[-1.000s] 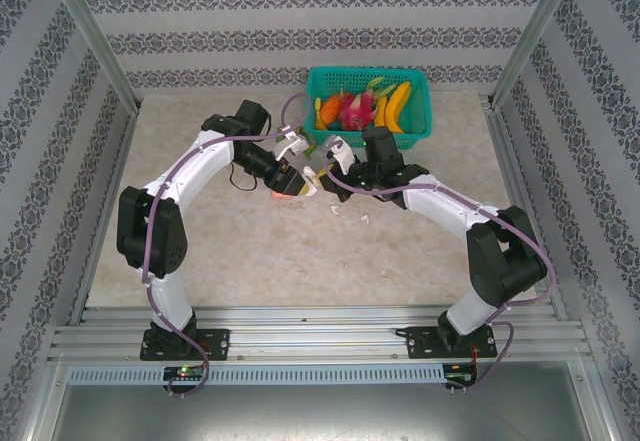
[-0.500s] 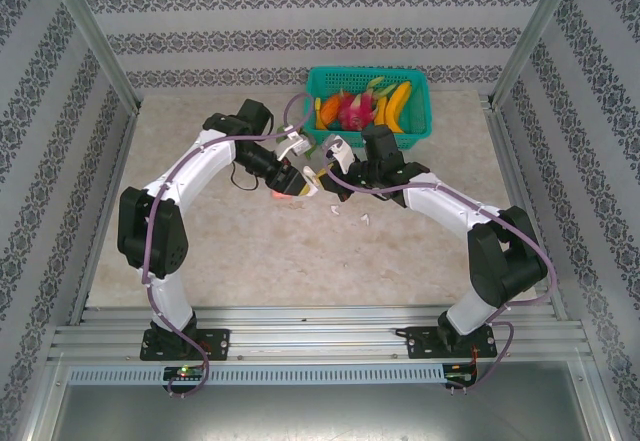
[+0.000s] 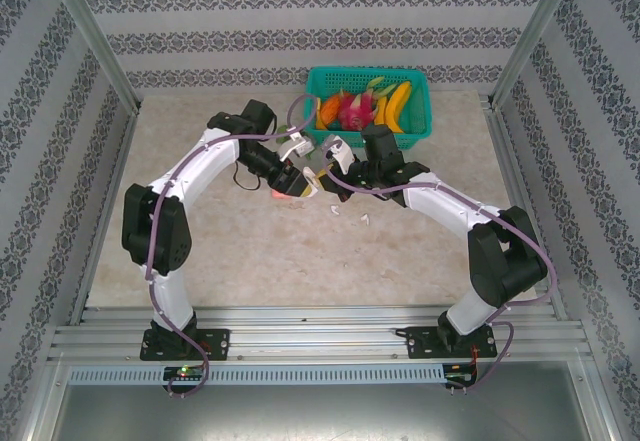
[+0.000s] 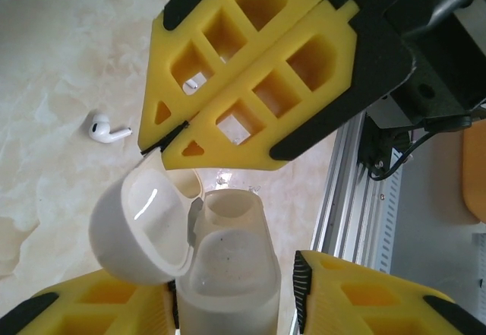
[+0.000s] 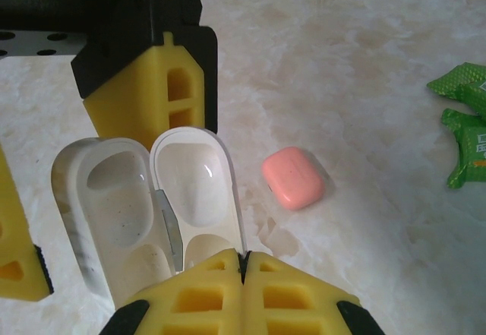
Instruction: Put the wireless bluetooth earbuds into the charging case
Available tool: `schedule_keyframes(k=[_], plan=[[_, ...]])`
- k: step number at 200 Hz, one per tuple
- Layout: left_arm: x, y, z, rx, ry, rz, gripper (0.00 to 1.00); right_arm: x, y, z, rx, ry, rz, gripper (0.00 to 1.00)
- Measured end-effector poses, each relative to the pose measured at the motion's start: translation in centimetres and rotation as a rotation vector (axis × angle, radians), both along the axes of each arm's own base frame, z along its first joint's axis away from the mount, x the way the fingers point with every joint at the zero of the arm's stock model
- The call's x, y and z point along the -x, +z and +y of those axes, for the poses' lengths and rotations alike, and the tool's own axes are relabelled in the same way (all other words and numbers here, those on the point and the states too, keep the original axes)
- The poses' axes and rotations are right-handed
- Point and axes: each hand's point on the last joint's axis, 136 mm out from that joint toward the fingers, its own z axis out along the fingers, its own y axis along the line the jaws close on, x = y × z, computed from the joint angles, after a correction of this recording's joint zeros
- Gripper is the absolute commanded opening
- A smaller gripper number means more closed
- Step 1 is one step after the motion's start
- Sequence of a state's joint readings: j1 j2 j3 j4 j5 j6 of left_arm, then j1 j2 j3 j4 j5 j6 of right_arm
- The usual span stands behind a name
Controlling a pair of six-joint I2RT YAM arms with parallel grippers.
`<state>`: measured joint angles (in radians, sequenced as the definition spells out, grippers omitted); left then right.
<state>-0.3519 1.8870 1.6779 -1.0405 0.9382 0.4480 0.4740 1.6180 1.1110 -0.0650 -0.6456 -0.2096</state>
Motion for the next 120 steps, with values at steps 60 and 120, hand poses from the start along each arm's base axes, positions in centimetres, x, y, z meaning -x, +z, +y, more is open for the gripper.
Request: schedule_keyframes(k=[60,120], plan=[[-0.06,-0.21,-0.33,-0.001,-0.008,0.002,0.34,0.01,-0.02,-0.01,0.001,0.000,0.001,0.00],[-0.11,-0.32,-0.30,-0.005,-0.007,0.002,0.24,0.08,-0.09,-0.06,0.004,-0.001,0.005,0.00]])
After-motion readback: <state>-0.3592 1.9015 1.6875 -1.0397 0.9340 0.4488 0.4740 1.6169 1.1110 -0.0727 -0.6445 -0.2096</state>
